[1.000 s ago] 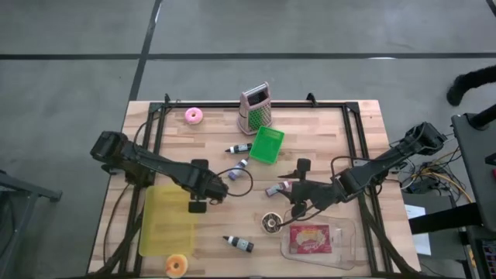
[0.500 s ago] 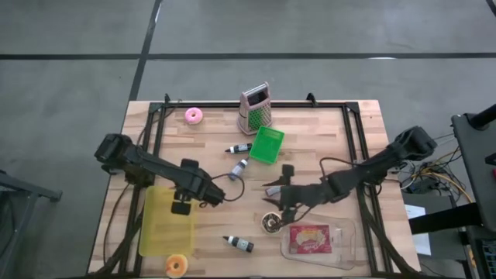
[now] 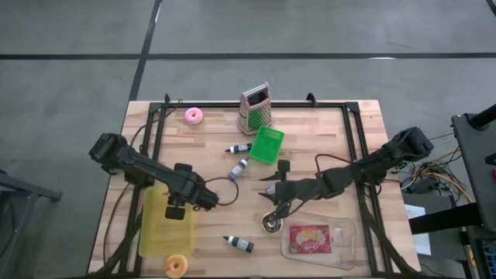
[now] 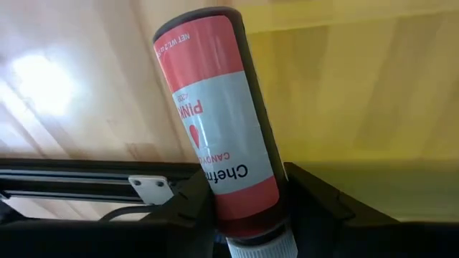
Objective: Pick & Place Food Item
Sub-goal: Put the pink ink bottle into the yellow bin
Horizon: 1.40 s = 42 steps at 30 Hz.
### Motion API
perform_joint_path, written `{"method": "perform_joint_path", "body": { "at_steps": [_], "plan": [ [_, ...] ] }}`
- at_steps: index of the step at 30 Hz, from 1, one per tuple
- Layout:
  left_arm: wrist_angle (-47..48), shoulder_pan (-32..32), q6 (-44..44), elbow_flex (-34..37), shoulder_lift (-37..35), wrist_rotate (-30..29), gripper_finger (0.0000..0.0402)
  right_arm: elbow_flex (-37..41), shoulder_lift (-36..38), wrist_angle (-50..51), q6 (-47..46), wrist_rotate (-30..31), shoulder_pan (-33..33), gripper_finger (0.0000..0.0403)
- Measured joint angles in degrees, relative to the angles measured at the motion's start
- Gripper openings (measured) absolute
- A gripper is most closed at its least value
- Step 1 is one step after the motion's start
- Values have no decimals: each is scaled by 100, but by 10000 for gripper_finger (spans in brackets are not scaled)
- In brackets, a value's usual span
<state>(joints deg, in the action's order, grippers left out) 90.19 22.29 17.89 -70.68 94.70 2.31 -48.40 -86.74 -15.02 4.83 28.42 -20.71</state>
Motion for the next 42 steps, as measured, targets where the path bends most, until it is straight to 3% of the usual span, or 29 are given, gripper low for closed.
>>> {"method": "perform_joint_path", "body": {
  "at_steps": [8,18,24,31,36,42],
  "plan": [
    [-15,146,-42,197,-46,953,131,-2,112,225,-12,0,-2,203],
    [-13,199,-262,1746,-44,2416,131,0,116,280,-14,2,-2,203],
    [-11,194,-450,2175,134,2774,131,0,116,280,-12,2,-2,203],
    [-13,193,-1090,2187,1032,3049,131,0,116,280,-10,4,-2,203],
    [75,187,-1607,2011,1515,3065,131,0,118,280,0,4,-2,203],
    [35,137,-1686,1653,1537,2874,131,0,127,280,32,4,-2,203]
  ]
}}
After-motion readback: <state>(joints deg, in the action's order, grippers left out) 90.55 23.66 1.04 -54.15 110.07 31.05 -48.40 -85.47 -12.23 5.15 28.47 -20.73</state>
